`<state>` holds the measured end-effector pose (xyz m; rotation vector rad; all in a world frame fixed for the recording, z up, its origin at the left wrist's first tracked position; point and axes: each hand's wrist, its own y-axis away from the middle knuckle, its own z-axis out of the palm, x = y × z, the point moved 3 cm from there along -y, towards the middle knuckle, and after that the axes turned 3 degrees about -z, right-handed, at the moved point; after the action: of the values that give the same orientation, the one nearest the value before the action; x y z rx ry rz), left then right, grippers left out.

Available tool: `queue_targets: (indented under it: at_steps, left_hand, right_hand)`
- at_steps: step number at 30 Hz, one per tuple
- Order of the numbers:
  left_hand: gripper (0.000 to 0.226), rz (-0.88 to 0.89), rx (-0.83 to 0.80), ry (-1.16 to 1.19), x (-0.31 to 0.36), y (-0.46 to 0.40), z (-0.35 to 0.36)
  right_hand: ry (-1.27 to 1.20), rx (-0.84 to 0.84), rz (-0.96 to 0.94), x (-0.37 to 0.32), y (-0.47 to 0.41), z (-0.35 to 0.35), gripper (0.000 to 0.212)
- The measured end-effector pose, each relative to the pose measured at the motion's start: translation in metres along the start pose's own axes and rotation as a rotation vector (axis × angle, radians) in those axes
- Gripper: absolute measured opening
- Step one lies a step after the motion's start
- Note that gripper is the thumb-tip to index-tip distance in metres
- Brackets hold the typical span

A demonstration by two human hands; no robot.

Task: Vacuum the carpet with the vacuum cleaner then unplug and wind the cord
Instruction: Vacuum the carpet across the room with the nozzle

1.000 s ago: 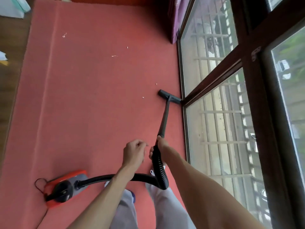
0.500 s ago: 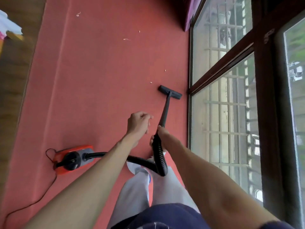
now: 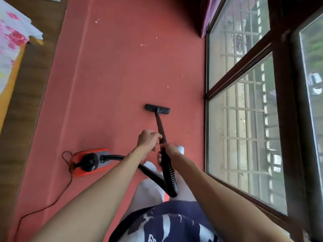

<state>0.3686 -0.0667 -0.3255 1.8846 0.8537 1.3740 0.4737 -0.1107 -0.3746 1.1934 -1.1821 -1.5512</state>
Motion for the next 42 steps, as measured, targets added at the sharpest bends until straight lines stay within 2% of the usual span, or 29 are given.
queue_targets:
  at_steps: [5,9,14,20,24,33,37,42]
  left_hand:
    - [0.016,-0.063,-0.009,0.06,-0.03,0.009,-0.009]
    - [0.018,-0.08,0.061,0.156,-0.036,0.01,-0.019]
    - [0.024,-0.091,0.114,0.191,-0.03,-0.008,-0.028]
    - [0.024,-0.107,0.191,0.234,0.011,-0.043,-0.026]
    - [0.022,-0.104,0.25,0.256,0.056,-0.072,-0.02]
    - [0.02,0.006,0.331,0.32,0.147,-0.131,-0.027]
    - [0.018,-0.075,0.301,0.371,0.152,-0.146,-0.036]
    - [0.018,-0.128,0.1,0.26,0.171,-0.151,-0.033]
  right_hand:
    - [-0.011,-0.025,-0.034,0.021,0.006,0.022,0.022]
    - [-0.043,-0.006,-0.034,0.03,0.004,0.036,0.014]
    - [-0.081,0.042,-0.012,0.014,-0.009,0.029,0.021]
    - [-0.109,0.09,-0.034,-0.074,-0.038,0.02,0.02]
    - [-0.158,0.056,-0.069,-0.149,-0.053,0.035,0.015]
    - [-0.296,0.03,-0.098,-0.27,-0.104,0.061,0.017]
    - [-0.271,-0.034,-0.049,-0.255,-0.094,0.059,0.023]
    - [-0.321,-0.106,0.032,-0.204,-0.049,0.067,0.032]
